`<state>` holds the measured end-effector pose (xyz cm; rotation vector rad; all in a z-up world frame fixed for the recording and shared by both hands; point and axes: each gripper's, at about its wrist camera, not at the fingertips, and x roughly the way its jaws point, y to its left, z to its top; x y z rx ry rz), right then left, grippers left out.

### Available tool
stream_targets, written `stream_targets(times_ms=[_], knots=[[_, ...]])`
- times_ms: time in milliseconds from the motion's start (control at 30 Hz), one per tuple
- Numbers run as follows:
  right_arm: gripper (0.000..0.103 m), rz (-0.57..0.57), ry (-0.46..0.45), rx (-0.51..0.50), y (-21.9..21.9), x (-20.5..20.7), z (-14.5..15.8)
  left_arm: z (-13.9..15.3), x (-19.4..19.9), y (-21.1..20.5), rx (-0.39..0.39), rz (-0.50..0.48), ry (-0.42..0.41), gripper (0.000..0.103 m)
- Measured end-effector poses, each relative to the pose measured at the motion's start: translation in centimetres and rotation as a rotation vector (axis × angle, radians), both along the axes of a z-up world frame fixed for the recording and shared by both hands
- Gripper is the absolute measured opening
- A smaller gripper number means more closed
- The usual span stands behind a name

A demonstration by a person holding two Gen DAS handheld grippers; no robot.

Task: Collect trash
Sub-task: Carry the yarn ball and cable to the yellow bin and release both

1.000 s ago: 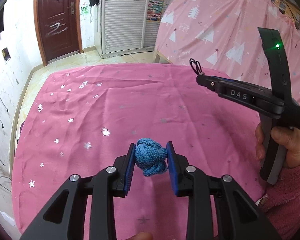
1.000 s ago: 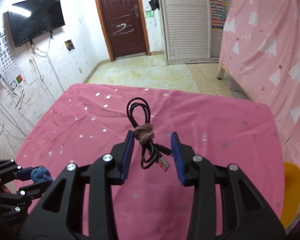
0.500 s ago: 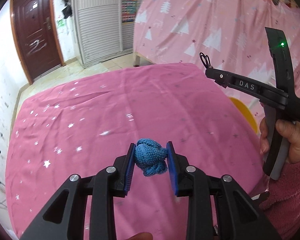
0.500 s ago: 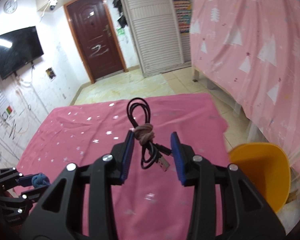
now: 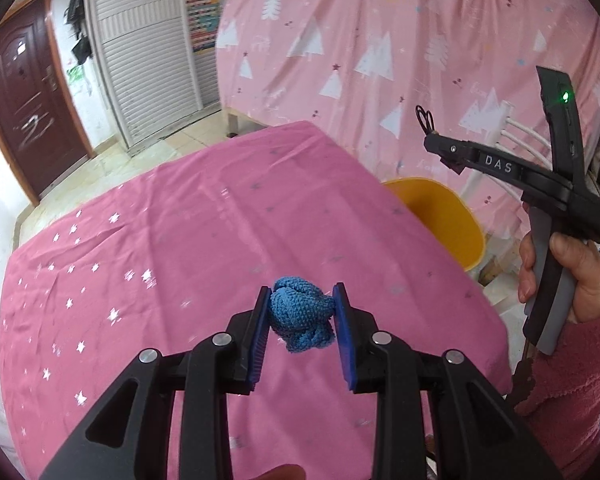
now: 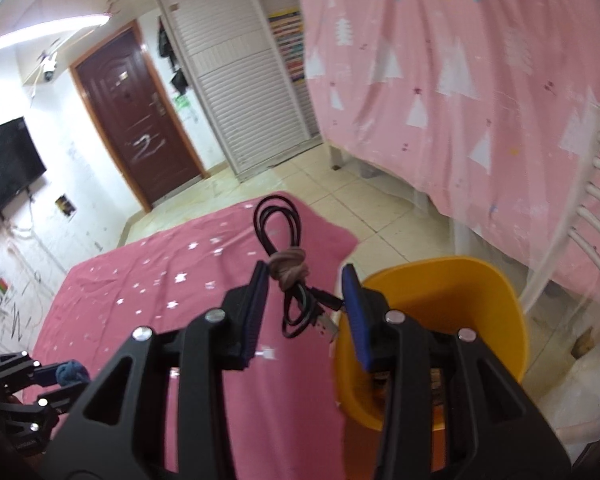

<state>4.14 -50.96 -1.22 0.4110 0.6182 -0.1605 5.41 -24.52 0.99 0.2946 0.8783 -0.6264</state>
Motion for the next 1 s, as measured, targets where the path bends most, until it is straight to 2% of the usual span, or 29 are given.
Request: stream_targets(times_ms=[500, 733, 800, 933, 1000], knots=[[0.036, -0.129, 0.013, 0.061, -6.9, -2.5, -2.8, 0.6, -0.9, -8.5, 0.013, -0.108, -0.014, 0.024], [0.037, -0.171, 0.033, 0.1, -9.0, -2.6, -5.2, 0.9, 0.7, -13.4, 0.018, -0.117, -0.003, 0.024], [0.039, -0.185, 0.043, 0.106, -9.4, -2.5, -5.8, 0.8, 1.2, -14.7, 0.017, -0.111, 0.003, 0.024], [0.055, -0.203, 0.042, 0.128, -10.6, -2.6, -7.0, 0.4, 2.0, -17.1, 0.017, -0.104, 0.015, 0.024], [0.055, -0.207, 0.039, 0.136, -10.9, -2.8, -7.2, 0.0, 2.5, -18.0, 0.014, -0.102, 0.025, 0.024]])
